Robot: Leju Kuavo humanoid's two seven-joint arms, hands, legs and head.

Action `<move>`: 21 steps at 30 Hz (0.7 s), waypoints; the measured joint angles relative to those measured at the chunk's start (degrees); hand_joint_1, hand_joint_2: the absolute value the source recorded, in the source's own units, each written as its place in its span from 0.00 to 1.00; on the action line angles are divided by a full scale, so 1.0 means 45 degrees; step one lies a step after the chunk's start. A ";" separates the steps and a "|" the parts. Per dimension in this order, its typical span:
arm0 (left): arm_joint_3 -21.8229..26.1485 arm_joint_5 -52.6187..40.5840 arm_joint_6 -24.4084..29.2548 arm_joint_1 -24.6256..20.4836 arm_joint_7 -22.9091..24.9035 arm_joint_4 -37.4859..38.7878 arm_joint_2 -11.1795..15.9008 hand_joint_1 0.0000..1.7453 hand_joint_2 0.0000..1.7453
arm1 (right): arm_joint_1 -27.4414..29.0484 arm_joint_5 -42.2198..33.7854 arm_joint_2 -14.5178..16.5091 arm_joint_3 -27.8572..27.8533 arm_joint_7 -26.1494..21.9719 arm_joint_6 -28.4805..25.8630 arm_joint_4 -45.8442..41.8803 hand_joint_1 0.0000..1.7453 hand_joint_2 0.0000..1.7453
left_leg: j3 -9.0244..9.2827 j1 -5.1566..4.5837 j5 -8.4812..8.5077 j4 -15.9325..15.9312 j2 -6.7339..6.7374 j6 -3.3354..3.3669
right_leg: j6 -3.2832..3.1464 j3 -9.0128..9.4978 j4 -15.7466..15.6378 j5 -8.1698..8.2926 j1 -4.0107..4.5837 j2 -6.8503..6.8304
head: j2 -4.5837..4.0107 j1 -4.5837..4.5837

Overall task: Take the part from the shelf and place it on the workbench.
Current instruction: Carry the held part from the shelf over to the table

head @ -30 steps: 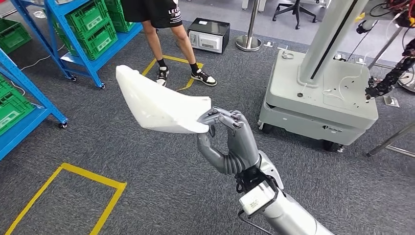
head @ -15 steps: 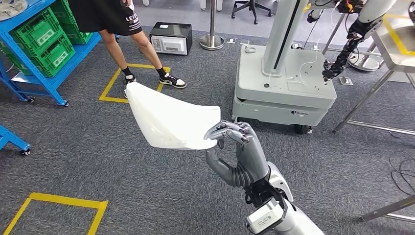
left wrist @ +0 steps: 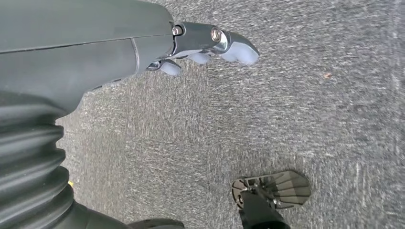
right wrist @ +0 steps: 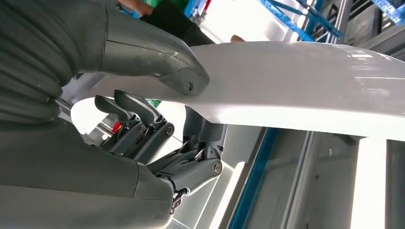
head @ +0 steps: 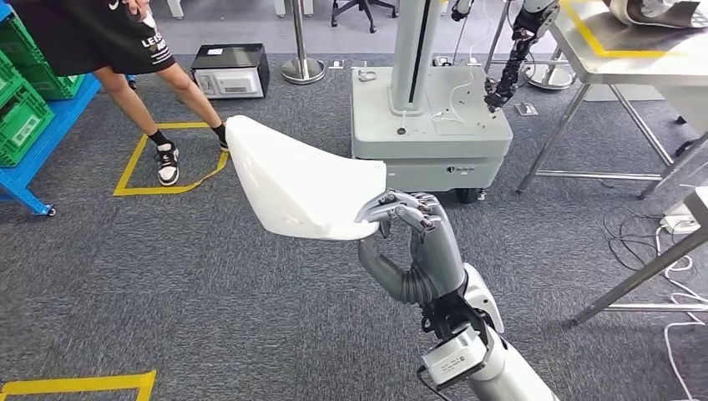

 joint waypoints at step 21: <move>0.0008 -0.0098 -0.0028 0.0072 0.0090 -0.0008 0.0140 0.00 1.00 | -0.0078 0.0059 0.0403 -0.0079 -0.0542 -0.0038 0.0643 1.00 1.00 | -0.0212 0.0103 0.0187 0.0091 -0.2406 -0.0032 | 0.0108 -0.0212 -0.0106 0.0321 -0.0217 0.2366 | 0.0000 -0.0046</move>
